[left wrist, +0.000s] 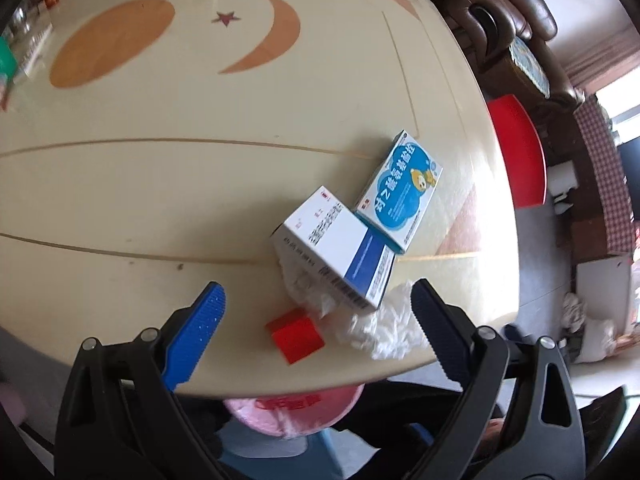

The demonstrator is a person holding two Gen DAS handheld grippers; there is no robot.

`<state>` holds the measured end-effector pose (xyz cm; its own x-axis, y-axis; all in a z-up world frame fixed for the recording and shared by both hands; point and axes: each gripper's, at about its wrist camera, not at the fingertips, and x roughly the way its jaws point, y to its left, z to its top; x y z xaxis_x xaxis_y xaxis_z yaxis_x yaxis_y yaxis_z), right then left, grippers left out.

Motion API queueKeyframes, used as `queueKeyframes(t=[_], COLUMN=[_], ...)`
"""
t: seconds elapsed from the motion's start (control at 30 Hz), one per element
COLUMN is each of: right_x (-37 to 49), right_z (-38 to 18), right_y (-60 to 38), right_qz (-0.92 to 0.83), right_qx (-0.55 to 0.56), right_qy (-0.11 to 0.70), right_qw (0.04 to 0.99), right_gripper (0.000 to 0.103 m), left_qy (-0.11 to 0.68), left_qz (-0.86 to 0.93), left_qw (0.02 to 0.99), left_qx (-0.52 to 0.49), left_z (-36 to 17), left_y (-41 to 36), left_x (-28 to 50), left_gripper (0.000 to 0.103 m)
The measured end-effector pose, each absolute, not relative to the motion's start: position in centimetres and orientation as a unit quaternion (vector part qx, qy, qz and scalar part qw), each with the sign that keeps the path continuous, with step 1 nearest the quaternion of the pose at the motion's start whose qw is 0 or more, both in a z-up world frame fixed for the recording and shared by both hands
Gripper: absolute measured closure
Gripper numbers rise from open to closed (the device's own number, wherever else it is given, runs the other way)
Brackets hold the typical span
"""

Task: Collect trash
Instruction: 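Grasp the white medicine box with the left tool while the right tool grasps the white tissue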

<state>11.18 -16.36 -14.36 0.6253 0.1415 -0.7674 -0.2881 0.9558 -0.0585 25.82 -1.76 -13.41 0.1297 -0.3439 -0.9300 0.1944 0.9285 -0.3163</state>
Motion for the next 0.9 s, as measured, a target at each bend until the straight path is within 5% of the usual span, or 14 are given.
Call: queueKeyframes(t=[0.9], right_x=[14.6], right_z=[-21.9], right_y=[-14.3], right_qz=[0.159], right_qx=[-0.117], right_qy=[0.437], right_qw=[0.877], right_gripper=[0.013], left_qy=[0.627], left_qz=[-0.229], left_qw=[0.713], left_qx=[-0.215], left_z=[-18.1], left_y=[-2.0], left_x=[29.1], left_gripper=[0.015])
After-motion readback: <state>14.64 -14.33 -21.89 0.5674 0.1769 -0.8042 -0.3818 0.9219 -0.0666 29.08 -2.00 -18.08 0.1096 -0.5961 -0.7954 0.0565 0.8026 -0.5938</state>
